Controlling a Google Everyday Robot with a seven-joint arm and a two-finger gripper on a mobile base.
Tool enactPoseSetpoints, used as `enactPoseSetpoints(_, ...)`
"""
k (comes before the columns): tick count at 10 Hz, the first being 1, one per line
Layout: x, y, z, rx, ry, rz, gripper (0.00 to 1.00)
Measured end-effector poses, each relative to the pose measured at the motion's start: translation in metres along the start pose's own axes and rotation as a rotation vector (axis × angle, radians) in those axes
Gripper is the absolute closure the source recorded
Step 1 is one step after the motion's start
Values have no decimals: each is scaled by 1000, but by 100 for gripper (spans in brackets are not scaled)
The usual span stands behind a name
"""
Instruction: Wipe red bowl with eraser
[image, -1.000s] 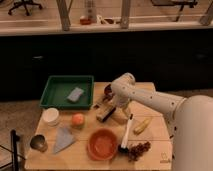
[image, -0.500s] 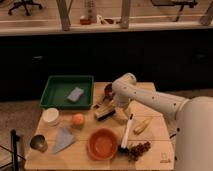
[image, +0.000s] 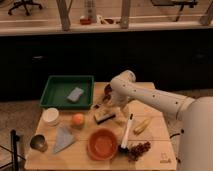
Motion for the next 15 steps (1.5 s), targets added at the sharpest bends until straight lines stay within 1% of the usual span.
enactPoseSetpoints(1,-2,-4,1,4,-9,16,20)
enactPoseSetpoints(2,-7,-16,3,28,-18,45,20)
enactPoseSetpoints(4,-10,-22,7,54,-25,104,20)
enactPoseSetpoints(7,-30,-36,14,69,-49,154,20)
enactPoseSetpoints(8,-36,-40,16,68,-55,156,20)
enactPoseSetpoints(9,-46,-46,22,66,-74,156,20)
enactPoseSetpoints(10,-47,-46,25,64,-81,159,21)
enactPoseSetpoints(11,-48,-44,27,65,-89,167,24)
enactPoseSetpoints(13,-49,-42,36,64,-108,188,46)
enactPoseSetpoints(15,-46,-37,44,59,-122,211,64)
